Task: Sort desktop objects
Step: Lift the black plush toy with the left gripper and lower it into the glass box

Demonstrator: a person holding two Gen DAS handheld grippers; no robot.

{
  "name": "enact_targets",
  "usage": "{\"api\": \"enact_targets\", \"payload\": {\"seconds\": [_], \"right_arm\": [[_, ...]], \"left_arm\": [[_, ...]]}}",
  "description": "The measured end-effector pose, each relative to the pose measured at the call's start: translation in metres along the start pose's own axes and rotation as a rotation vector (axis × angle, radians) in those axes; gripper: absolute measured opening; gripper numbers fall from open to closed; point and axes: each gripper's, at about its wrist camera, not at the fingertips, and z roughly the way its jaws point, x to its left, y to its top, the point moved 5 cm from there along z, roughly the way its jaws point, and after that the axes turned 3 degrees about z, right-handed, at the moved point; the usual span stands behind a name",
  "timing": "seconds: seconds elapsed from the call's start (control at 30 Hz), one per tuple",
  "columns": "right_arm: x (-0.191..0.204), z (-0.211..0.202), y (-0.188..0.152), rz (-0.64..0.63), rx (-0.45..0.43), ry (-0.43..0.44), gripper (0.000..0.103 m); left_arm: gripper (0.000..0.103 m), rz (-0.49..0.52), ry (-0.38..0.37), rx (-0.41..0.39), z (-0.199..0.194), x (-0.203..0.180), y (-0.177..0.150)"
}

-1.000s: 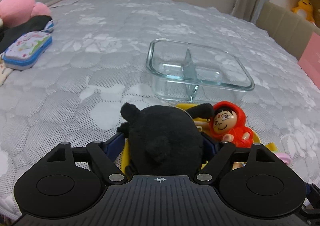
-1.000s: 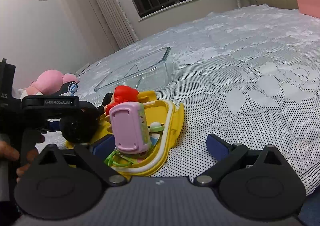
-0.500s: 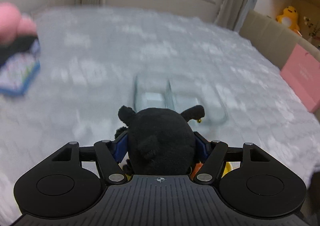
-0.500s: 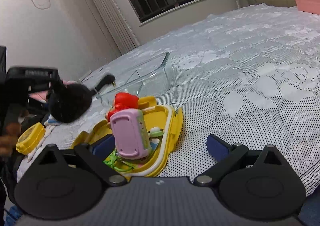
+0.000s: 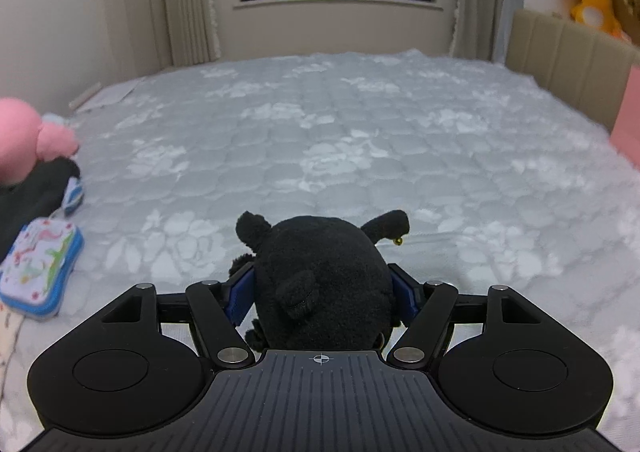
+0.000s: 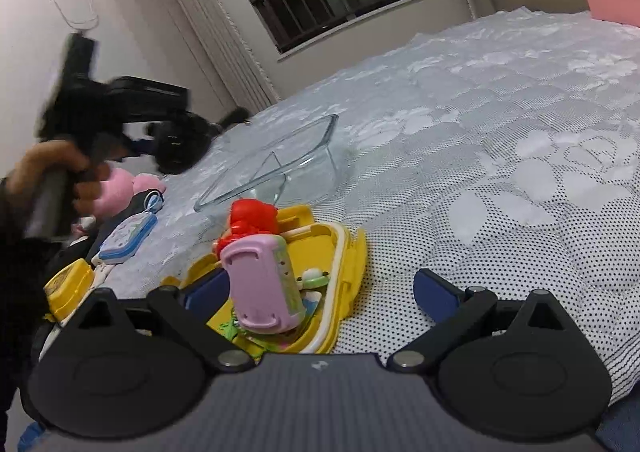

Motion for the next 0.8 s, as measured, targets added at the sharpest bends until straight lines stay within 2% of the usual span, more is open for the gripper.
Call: {"api": "enact_targets", "payload": {"seconds": [0.1, 0.23, 0.37, 0.47, 0.63, 0.73, 0.8], "right_arm": [[0.003, 0.0, 0.0, -0.018, 0.0, -0.002, 0.099], [0.003, 0.002, -0.001, -0.022, 0.001, 0.005, 0.099], [0.004, 0.006, -0.004, -0.026, 0.018, 0.01, 0.099], [0.004, 0.006, -0.004, -0.031, 0.019, 0.01, 0.099], [0.003, 0.008, -0.006, -0.019, 0.021, 0.011, 0.1], [0.003, 0.008, -0.007, -0.021, 0.02, 0.01, 0.1], [0.004, 0.008, -0.007, -0.022, 0.02, 0.01, 0.1]], "left_arm": [[0.073, 0.062, 0.027, 0.022, 0.017, -0.011, -0.008], [0.076, 0.081, 0.005, 0.056, 0.027, -0.013, -0.019], [0.083, 0.11, 0.012, 0.014, 0.025, -0.013, -0.018], [0.083, 0.062, 0.007, -0.026, 0.013, -0.004, -0.008], [0.081, -0.027, -0.038, -0.045, -0.005, 0.006, 0.003], [0.075, -0.069, -0.111, -0.006, -0.006, 0.004, -0.001], [0.07, -0.107, -0.175, 0.054, 0.002, 0.001, -0.007]]}}
